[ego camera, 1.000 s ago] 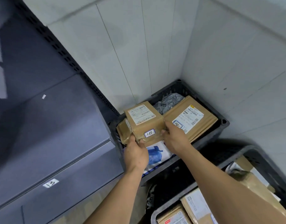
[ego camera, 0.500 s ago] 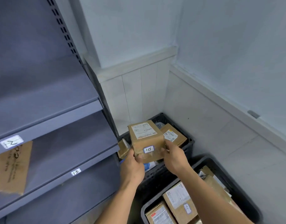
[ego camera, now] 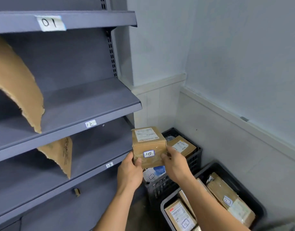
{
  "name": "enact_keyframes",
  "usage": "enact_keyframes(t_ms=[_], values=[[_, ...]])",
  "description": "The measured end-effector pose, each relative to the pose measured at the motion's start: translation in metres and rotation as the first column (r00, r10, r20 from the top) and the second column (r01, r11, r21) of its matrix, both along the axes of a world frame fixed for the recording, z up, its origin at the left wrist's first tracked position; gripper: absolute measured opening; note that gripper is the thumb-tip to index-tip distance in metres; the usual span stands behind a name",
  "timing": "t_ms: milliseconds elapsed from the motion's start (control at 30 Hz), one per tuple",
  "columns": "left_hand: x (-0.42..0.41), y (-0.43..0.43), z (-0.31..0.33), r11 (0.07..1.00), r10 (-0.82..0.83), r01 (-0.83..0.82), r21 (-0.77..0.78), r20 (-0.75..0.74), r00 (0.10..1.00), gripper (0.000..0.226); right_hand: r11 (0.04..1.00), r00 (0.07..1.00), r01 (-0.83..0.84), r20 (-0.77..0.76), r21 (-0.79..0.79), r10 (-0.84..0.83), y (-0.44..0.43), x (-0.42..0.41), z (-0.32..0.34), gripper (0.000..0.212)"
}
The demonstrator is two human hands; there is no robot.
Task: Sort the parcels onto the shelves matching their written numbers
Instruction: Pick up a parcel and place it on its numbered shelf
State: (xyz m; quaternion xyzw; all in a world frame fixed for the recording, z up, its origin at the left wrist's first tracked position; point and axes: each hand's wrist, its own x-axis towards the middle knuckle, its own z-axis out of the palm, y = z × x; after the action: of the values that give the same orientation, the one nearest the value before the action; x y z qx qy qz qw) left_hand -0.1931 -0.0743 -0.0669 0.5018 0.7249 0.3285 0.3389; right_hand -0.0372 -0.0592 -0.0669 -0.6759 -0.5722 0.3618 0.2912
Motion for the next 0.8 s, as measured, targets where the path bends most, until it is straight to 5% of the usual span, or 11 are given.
enact_keyframes(t_ms=[433,800], values=[[-0.093,-0.114,0.041,0.975,0.188,-0.186,0.118,-0.010,0.982,0.031,0.976,0.979,-0.204,-0.009,0.076,0.205,-0.087,-0.094,0.048,0.026],[-0.126,-0.214,0.064,0.883,0.441,-0.440,0.165,0.034,0.897,0.028,0.866,0.874,-0.477,-0.024,0.151,0.485,-0.141,-0.142,0.066,0.026]])
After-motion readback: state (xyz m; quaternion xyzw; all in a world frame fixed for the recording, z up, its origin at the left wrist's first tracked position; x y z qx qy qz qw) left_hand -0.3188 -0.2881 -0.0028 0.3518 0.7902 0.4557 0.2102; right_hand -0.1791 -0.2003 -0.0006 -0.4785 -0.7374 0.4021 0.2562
